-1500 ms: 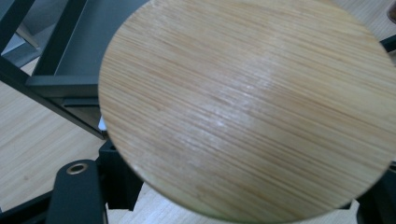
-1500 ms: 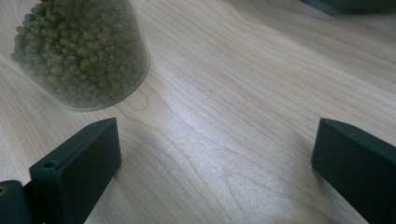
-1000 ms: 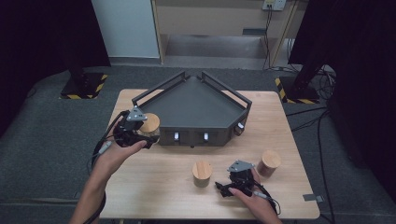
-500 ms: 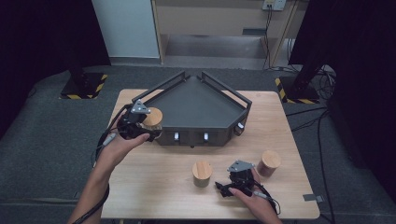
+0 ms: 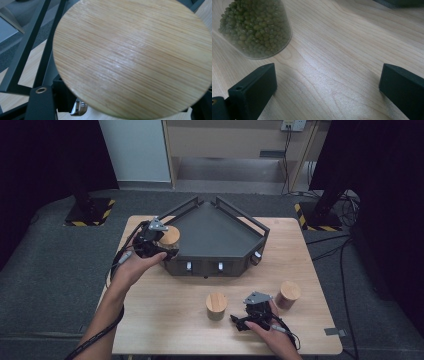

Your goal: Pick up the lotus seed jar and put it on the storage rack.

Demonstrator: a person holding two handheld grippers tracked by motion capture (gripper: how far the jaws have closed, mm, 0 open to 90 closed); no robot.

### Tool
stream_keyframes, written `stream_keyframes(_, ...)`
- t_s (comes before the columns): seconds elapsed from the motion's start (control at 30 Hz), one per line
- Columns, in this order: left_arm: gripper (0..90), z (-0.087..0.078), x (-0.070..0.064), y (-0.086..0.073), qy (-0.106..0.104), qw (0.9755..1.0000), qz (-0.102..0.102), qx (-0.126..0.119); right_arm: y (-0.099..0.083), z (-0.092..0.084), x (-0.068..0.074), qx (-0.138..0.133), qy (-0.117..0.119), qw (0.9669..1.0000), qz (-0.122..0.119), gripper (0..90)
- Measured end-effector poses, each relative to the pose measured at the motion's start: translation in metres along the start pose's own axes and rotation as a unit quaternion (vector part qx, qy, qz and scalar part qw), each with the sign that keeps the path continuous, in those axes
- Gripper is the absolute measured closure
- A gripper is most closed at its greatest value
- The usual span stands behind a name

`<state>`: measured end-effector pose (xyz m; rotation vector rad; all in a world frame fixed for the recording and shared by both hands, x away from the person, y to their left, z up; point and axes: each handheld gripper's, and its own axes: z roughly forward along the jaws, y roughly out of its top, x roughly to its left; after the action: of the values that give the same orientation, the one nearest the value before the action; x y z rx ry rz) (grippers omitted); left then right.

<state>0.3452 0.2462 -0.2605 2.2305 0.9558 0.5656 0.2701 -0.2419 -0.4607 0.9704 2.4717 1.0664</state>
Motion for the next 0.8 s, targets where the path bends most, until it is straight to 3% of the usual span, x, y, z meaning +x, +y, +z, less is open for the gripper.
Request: stream_keyframes(0.8,24.1,0.024,0.009,0.02,0.011,0.9998,-0.015,-0.001,0.0,0.0,0.0,-0.001,0.0,1.0,0.0,1.6)
